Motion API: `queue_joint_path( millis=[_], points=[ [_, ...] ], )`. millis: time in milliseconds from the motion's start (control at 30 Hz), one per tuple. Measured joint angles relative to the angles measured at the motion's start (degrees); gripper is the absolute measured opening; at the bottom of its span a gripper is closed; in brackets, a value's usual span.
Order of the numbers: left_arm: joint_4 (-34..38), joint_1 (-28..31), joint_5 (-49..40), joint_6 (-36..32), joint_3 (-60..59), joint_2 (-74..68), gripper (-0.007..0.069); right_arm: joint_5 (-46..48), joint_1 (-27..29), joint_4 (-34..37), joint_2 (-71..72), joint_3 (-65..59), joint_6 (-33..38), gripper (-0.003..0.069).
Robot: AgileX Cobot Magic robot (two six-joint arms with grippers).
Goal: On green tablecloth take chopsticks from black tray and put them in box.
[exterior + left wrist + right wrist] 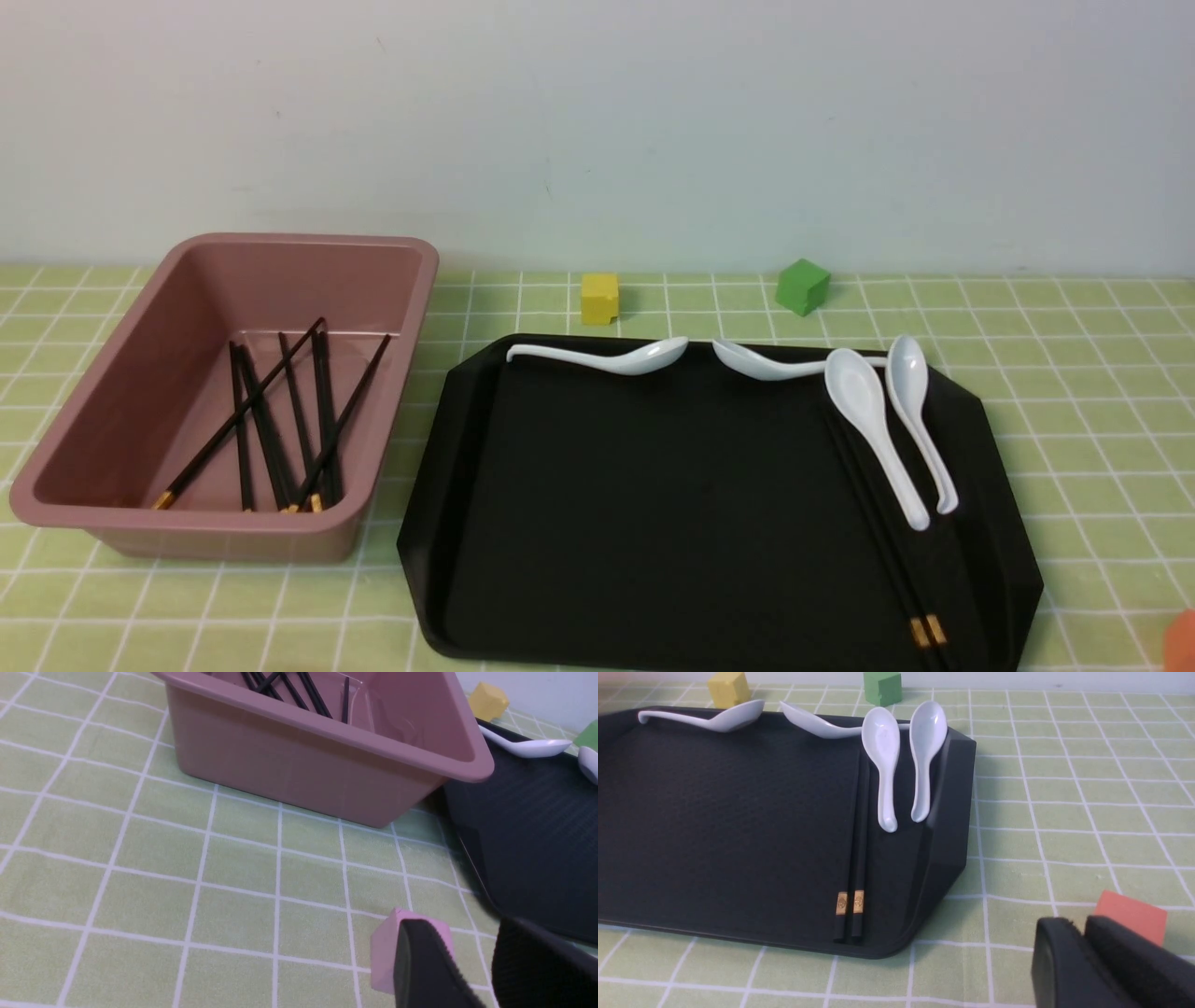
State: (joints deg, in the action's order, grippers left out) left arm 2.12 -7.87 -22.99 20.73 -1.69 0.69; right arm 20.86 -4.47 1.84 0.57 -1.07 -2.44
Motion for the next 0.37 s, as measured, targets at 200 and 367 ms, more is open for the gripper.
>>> queue_joint_path(
  millis=[200, 367],
  points=[
    [0.00, 0.00, 0.00, 0.00, 0.00, 0.00, 0.0239, 0.00, 0.00, 0.00, 0.00, 0.00, 0.00, 0.0107],
    [0.00, 0.00, 0.00, 0.00, 0.00, 0.00, 0.0239, 0.00, 0.00, 0.00, 0.00, 0.00, 0.00, 0.0112]
  ],
)
